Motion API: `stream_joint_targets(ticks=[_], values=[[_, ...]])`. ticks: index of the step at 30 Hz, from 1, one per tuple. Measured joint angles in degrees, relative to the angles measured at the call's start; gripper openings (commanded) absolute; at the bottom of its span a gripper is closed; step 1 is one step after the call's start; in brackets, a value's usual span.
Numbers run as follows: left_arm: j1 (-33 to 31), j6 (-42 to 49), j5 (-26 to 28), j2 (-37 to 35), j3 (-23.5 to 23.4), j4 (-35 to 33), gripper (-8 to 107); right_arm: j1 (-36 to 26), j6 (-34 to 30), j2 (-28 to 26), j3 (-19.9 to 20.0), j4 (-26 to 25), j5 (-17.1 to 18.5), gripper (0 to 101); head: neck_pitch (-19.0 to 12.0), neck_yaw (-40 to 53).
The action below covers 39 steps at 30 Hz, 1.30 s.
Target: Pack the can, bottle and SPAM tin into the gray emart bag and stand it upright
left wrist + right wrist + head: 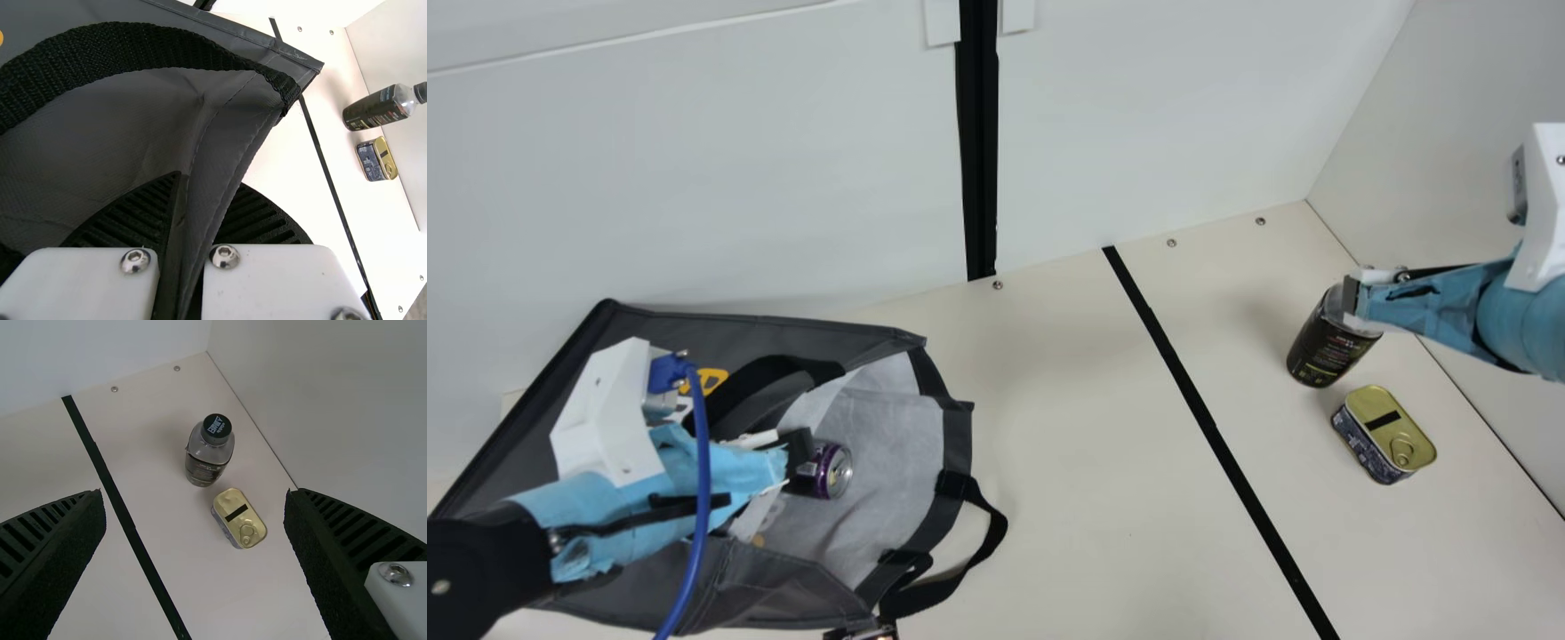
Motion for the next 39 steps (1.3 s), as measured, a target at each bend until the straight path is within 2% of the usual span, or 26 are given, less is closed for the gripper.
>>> stream_joint_targets(ticks=[25, 39], values=[[0.0, 0.0, 0.0, 0.0, 0.0, 0.0, -8, -5.1, -3.7, 11.0, -7.0, 4.1, -0.1, 95, 0.0, 0.0], [0.0, 0.0, 0.0, 0.0, 0.0, 0.0, -8, -9.6, -8.4, 18.0, -11.1, 8.3, 0.0, 95, 0.0, 0.0]])
